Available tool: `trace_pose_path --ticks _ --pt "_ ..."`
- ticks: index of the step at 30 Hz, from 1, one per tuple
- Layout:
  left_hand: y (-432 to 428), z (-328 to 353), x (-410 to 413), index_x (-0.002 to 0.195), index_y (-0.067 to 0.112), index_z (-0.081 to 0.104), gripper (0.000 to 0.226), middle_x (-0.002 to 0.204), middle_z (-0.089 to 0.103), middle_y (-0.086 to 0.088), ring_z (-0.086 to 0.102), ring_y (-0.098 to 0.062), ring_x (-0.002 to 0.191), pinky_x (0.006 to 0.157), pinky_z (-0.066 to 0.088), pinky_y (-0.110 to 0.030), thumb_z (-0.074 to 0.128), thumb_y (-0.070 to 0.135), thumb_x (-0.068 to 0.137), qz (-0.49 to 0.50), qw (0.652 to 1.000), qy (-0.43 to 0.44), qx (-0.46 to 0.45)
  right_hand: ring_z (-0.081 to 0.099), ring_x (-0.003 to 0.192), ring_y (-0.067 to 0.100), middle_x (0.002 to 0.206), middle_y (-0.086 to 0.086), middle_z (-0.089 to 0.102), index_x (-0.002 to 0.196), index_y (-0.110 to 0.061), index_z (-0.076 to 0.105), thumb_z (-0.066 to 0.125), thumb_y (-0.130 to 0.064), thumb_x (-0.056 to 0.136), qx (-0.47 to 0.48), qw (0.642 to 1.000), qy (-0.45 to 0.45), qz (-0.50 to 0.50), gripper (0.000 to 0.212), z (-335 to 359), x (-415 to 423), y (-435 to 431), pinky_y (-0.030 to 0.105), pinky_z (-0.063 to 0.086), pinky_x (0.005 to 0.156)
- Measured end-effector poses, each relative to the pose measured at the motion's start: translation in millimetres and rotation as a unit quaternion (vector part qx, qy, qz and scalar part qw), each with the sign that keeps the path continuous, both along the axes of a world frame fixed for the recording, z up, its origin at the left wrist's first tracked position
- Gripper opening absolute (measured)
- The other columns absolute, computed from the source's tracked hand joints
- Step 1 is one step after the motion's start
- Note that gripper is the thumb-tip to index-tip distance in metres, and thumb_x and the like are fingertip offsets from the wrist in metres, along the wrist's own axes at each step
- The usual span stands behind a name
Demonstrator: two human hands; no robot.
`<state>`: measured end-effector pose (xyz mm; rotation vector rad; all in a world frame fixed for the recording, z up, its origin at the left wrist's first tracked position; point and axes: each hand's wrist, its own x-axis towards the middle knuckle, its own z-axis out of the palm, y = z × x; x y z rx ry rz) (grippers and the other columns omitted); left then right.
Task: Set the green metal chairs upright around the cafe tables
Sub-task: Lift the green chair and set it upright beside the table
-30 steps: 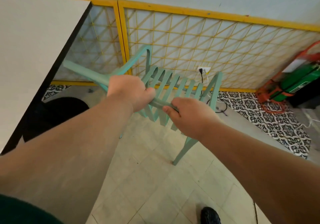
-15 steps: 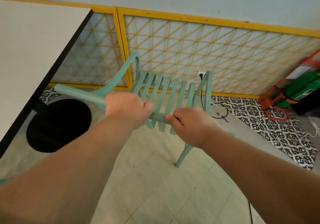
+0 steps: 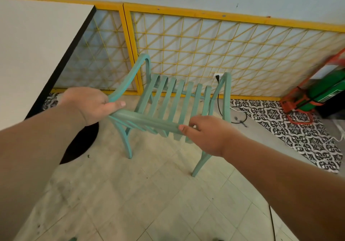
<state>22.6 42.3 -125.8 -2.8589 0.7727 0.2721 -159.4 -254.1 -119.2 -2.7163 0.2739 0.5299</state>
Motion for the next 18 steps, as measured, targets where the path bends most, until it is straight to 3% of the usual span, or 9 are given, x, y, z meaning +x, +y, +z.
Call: trace_pose_path --ticks 2,4,6,9,11,12,14,18 --pt "0 -5 -1 0.061 0.024 0.067 0.089 0.057 0.063 0.001 0.062 -0.017 0.056 0.052 0.048 -0.031 0.009 0.089 0.079 0.001 0.999 -0.041 -0.033 0.06 0.121 0.025 0.141 0.0 0.057 0.148 -0.03 0.041 0.028 -0.082 0.091 -0.021 1.0 -0.019 -0.005 0.079 -5 -2 1 0.049 0.053 0.099" --pt "0 -8 -5 0.058 0.022 0.062 0.073 0.054 0.06 0.0 0.059 -0.02 0.052 0.048 0.037 -0.029 0.022 0.076 0.086 0.004 0.994 -0.088 -0.058 0.032 0.152 0.025 0.167 -0.002 0.028 0.162 -0.032 0.016 0.02 -0.087 0.087 -0.04 0.999 -0.032 0.005 0.093 -3 -4 5 0.05 0.036 0.117" --pt "0 -9 -5 0.058 0.021 0.061 0.063 0.054 0.059 -0.001 0.057 -0.022 0.052 0.047 0.035 -0.028 0.029 0.067 0.086 0.006 0.991 -0.116 -0.064 0.01 0.159 0.022 0.172 -0.002 0.011 0.164 -0.033 0.007 0.01 -0.093 0.079 -0.048 0.998 -0.038 0.001 0.104 2 -4 10 0.049 0.025 0.123" --pt "1 -9 -3 0.059 0.021 0.06 0.058 0.056 0.059 -0.002 0.056 -0.023 0.053 0.048 0.035 -0.028 0.029 0.063 0.084 0.006 0.992 -0.111 -0.063 0.012 0.159 0.025 0.172 0.0 0.014 0.163 -0.035 0.014 0.007 -0.099 0.069 -0.075 0.997 -0.013 -0.001 0.113 7 -4 15 0.051 0.028 0.121" --pt "0 -10 -4 0.059 0.021 0.06 0.058 0.057 0.059 -0.001 0.056 -0.023 0.053 0.048 0.034 -0.028 0.024 0.062 0.078 -0.002 0.992 -0.112 -0.064 0.046 0.142 0.029 0.154 0.0 0.048 0.151 -0.036 0.042 0.01 -0.101 0.07 -0.098 0.995 0.0 0.003 0.109 5 -3 15 0.051 0.047 0.109" --pt "0 -11 -4 0.059 0.021 0.06 0.057 0.057 0.06 -0.001 0.056 -0.023 0.053 0.047 0.033 -0.028 0.023 0.061 0.077 -0.005 0.992 -0.113 -0.06 0.064 0.116 0.026 0.126 -0.002 0.066 0.131 -0.034 0.059 0.011 -0.102 0.069 -0.105 0.994 -0.004 0.006 0.104 3 -3 14 0.048 0.057 0.094" --pt "0 -11 -4 0.059 0.021 0.06 0.055 0.057 0.06 -0.002 0.056 -0.023 0.053 0.047 0.032 -0.027 0.024 0.059 0.076 -0.002 0.992 -0.117 -0.047 0.067 0.076 0.016 0.082 -0.006 0.067 0.091 -0.03 0.066 0.008 -0.103 0.068 -0.101 0.995 -0.003 0.017 0.096 0 1 12 0.041 0.06 0.07" --pt "0 -11 -2 0.06 0.02 0.062 0.056 0.056 0.059 -0.001 0.057 -0.022 0.051 0.047 0.038 -0.029 0.024 0.057 0.078 -0.004 0.992 -0.123 -0.016 0.068 0.072 0.018 0.077 -0.001 0.07 0.081 -0.024 0.069 0.005 -0.101 0.07 -0.075 0.997 0.021 0.025 0.101 -3 6 7 0.042 0.061 0.071"
